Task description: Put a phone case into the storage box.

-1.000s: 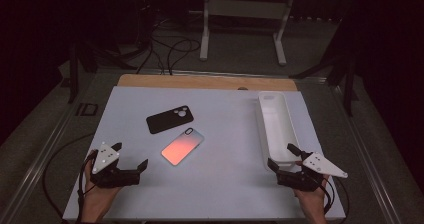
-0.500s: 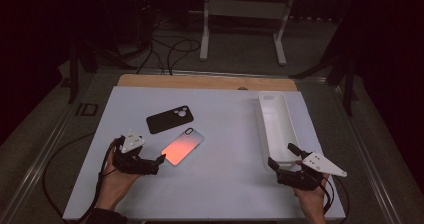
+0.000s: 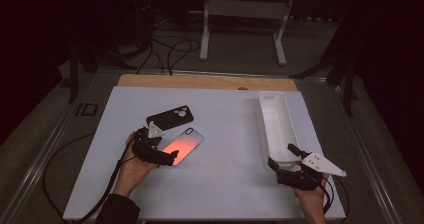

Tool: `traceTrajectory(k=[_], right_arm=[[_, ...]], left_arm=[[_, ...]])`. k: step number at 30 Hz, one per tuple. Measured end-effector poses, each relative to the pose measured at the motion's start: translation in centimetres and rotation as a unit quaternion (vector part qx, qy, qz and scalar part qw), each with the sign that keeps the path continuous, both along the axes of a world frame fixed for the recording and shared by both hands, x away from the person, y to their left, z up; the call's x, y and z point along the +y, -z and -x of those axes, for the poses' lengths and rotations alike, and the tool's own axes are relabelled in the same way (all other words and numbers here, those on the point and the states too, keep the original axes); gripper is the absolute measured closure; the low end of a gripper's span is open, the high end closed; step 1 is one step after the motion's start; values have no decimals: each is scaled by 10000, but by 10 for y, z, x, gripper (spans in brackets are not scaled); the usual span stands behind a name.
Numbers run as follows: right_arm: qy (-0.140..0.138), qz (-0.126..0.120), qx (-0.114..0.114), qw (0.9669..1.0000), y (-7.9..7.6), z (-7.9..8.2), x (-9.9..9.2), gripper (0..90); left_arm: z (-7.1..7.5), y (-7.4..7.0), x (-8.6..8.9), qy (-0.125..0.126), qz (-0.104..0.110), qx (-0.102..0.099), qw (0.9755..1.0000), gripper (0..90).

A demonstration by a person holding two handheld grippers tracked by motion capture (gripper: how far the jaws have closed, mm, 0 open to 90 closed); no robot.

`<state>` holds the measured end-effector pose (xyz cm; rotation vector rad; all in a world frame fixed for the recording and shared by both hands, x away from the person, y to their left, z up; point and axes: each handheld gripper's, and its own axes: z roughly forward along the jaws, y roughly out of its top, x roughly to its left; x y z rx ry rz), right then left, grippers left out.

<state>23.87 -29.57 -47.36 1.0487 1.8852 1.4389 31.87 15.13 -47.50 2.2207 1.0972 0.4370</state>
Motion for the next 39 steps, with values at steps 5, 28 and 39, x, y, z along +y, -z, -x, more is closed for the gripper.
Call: traceTrajectory(k=[5, 28, 39], right_arm=[[-1, -2, 0, 10000, 0, 0, 0, 108], [24, -7, 9, 10000, 0, -1, -1, 108], [22, -3, 12, 10000, 0, -1, 0, 108]], left_arm=[[-7, 7, -7, 9, -101, 109, 9999, 2], [-29, 37, -39, 246, -694, 731, 9946, 57], [-35, 35, -39, 275, -660, 1103, 9913, 124]])
